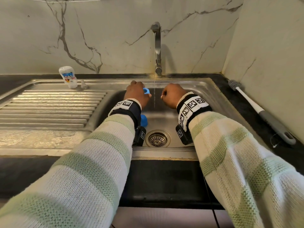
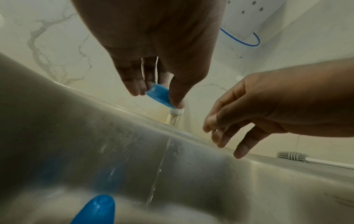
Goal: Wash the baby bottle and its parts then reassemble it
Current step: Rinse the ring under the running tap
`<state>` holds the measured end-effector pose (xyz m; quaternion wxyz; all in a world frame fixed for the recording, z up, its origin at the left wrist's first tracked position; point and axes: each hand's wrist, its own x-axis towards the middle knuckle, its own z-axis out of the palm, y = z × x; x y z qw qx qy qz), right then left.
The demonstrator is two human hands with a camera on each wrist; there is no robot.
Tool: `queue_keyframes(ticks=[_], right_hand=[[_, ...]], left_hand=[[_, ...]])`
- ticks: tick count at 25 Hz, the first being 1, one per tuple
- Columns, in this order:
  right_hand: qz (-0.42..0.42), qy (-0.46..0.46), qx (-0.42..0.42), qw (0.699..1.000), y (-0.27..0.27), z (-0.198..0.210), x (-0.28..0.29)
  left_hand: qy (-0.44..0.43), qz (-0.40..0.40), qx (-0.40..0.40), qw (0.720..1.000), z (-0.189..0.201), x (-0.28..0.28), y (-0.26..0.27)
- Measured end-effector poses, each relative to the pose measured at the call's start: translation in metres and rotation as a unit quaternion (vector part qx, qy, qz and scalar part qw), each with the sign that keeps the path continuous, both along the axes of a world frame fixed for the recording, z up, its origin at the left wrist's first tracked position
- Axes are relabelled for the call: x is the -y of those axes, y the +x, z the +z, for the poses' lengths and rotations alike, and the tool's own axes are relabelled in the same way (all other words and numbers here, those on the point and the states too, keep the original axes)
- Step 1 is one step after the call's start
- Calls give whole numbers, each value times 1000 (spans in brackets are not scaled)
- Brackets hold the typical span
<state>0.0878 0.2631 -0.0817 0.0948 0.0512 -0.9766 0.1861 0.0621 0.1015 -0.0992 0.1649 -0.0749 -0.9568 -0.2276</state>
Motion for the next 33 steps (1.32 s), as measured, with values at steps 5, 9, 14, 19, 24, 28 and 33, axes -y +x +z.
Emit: queue_keyframes(ticks=[5,9,14,19,24,28,33], right_hand=[[16,51,36,998,0,-4,2],[26,37,51,998,1,-5,1],[11,21,28,999,0,-1,1],[2,18,46,999,3,-3,2],[-31,-21,6,999,3,3,1],[1,6,136,991,2,-10,-5],[14,-9,79,997,4,-4,0]], left_hand=[[-32,-21,-43,998,9,-3,0],[-76,-28,67,994,2,-4,4],[-25,-34,7,999,11,-1,0],[-41,-42,91,994,2,-1,2],[-56,-51,91,993,3,-5,-5],[-50,-49,106,992,-1,-2,-5],[-34,-67,16,997,13,-9,1]])
